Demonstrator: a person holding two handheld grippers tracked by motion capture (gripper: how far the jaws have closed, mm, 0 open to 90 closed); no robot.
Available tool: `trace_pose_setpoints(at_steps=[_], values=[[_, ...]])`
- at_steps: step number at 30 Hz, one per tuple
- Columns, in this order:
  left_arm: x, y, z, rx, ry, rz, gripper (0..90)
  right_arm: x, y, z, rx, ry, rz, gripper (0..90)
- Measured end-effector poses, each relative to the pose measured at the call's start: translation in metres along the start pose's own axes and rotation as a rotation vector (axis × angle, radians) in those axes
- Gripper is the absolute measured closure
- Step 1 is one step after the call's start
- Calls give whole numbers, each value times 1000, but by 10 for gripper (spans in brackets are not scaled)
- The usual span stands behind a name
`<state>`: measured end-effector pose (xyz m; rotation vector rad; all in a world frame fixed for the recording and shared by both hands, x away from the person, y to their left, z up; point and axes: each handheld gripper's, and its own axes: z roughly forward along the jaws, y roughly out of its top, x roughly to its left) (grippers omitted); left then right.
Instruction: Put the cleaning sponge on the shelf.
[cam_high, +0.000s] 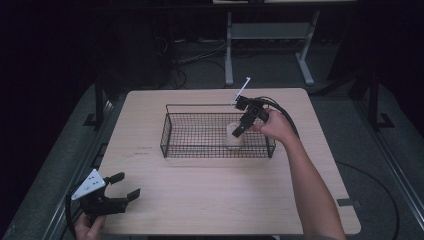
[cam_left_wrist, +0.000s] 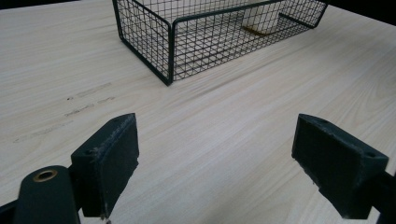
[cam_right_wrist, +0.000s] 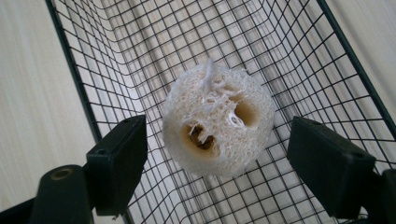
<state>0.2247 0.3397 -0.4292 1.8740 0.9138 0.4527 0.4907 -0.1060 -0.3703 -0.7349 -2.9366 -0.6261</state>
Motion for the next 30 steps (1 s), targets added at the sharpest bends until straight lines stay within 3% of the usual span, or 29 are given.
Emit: trace_pose_setpoints(at_steps=[30], values=[[-1,0,0,1,-2,6,141,24,-6,-27,-2,-23,-61,201]])
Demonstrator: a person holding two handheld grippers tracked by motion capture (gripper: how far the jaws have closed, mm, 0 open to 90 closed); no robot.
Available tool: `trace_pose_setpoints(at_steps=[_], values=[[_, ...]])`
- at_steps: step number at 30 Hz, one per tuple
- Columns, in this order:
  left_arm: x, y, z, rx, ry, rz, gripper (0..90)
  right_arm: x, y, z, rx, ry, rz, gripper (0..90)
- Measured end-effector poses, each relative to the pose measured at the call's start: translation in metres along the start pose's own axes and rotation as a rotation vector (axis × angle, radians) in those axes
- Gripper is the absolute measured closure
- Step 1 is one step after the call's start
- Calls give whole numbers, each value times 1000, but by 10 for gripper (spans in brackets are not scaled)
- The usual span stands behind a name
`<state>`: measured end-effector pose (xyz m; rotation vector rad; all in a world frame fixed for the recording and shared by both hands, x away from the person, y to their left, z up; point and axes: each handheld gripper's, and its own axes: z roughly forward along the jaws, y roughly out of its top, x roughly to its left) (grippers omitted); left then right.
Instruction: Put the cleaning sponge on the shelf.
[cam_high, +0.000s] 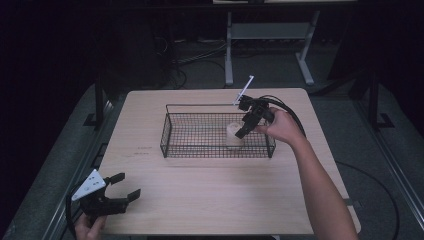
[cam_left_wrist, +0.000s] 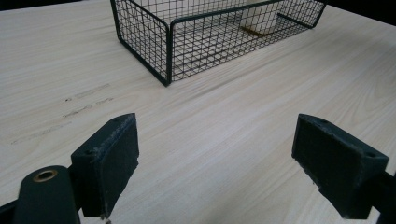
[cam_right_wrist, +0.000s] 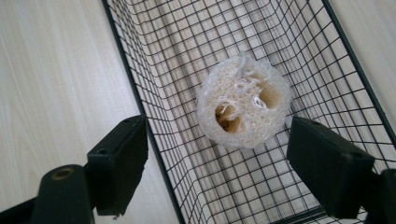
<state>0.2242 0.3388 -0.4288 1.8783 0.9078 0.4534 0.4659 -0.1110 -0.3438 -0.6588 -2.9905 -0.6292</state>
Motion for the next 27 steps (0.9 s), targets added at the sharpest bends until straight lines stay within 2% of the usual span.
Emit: trace_pose_setpoints(at_steps=[9,27], values=[[-1,0,0,0,-2,-1,141,11,-2,-5,10,-2,-27,193],[-2,0,1,3,-3,3,141,22,-18,-7,-1,-3,-37,184]])
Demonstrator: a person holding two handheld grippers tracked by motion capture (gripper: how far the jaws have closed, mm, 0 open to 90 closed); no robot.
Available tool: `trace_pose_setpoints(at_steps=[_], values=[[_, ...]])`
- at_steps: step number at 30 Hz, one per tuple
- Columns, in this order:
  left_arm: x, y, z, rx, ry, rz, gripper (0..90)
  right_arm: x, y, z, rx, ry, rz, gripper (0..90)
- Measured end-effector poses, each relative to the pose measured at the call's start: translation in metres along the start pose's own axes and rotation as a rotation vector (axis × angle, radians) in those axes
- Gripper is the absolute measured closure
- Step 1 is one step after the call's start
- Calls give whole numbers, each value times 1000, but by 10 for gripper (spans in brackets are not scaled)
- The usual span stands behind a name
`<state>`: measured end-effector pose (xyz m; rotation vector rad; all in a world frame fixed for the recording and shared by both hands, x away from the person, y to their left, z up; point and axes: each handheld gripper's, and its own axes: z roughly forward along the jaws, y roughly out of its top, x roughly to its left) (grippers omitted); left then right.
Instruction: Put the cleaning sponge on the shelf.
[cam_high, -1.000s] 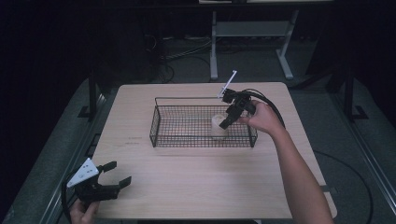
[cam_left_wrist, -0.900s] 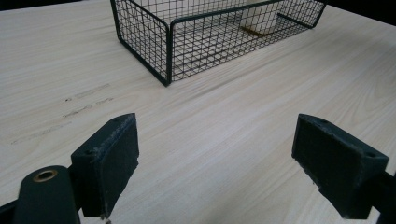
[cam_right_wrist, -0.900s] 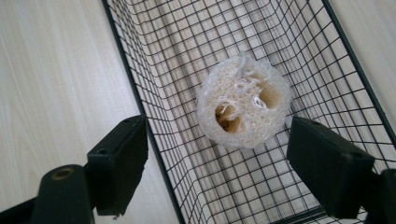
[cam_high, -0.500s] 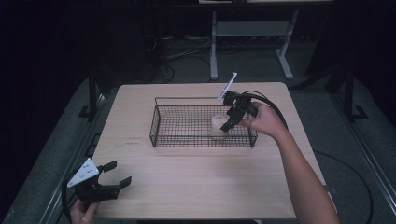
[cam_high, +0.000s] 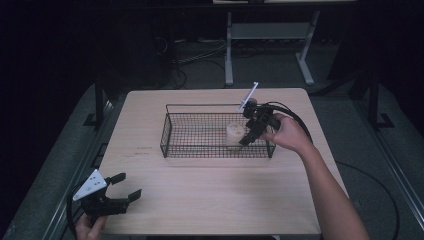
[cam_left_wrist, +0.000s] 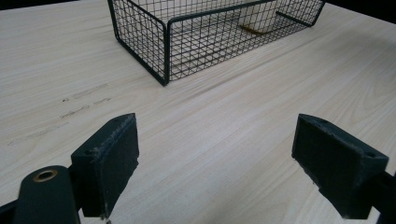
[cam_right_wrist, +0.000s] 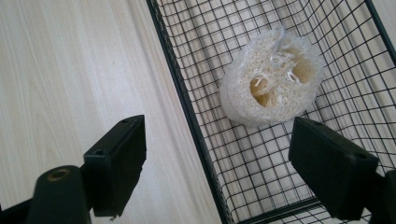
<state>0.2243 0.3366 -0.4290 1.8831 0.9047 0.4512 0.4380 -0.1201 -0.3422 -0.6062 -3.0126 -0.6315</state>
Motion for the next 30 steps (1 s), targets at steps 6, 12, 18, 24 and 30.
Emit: trace_pose_setpoints(at_steps=[6,12,18,24,30], values=[[0,0,0,1,0,2,141,4,-3,-1,-4,-4,-5,180],[0,0,0,2,-2,6,141,10,-7,-2,-4,-5,-17,175],[-1,0,1,4,-1,2,141,15,-10,-5,-6,-12,-22,170],[-1,0,1,5,-2,2,141,20,-15,-5,-9,-13,-31,168],[-1,0,1,7,-2,4,141,25,-20,-5,-9,-13,-37,168]])
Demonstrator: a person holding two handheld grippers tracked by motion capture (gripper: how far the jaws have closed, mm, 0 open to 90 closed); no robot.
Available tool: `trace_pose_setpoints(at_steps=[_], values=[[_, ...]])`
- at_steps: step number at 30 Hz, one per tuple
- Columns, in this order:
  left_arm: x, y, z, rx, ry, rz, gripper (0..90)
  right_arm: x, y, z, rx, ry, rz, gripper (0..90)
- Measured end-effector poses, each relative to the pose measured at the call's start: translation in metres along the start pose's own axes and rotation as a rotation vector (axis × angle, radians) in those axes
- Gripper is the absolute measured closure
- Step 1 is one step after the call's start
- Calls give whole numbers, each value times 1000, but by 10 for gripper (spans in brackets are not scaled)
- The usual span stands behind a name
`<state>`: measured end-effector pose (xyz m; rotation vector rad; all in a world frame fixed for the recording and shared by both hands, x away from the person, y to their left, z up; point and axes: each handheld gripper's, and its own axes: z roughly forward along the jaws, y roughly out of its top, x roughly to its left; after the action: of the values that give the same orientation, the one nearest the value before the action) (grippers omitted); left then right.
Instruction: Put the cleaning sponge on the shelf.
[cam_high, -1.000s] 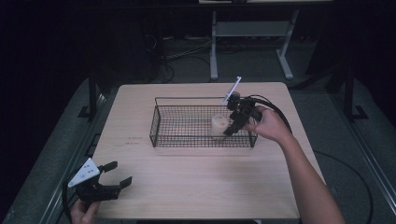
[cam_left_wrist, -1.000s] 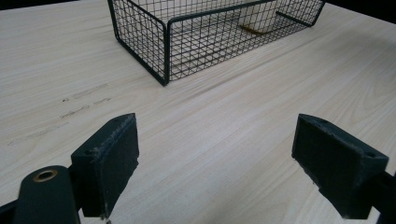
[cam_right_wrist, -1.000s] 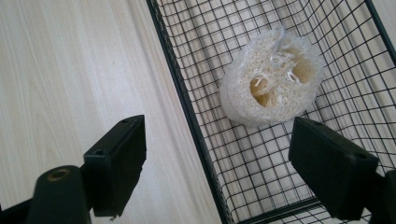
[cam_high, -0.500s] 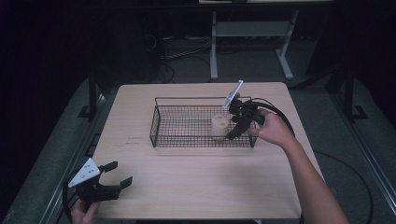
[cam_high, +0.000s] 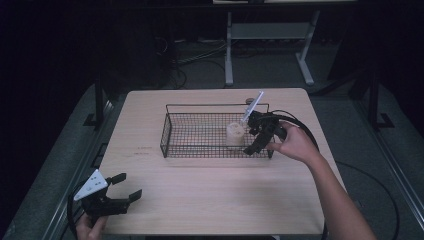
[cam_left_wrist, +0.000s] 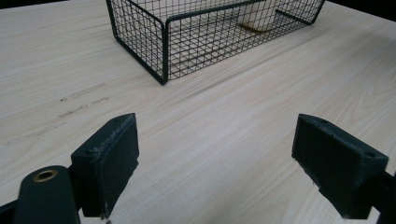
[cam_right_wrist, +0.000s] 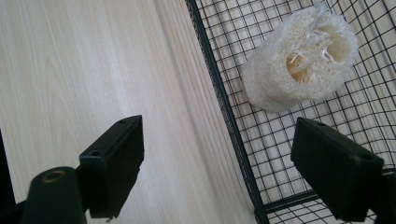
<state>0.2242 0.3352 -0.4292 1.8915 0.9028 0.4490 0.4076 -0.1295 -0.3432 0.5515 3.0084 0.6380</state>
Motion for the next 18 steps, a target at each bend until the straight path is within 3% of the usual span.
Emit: trace_pose_setpoints(at_steps=[18], values=[[0,0,0,3,3,0,141,10,-15,3,3,8,-3,168]])
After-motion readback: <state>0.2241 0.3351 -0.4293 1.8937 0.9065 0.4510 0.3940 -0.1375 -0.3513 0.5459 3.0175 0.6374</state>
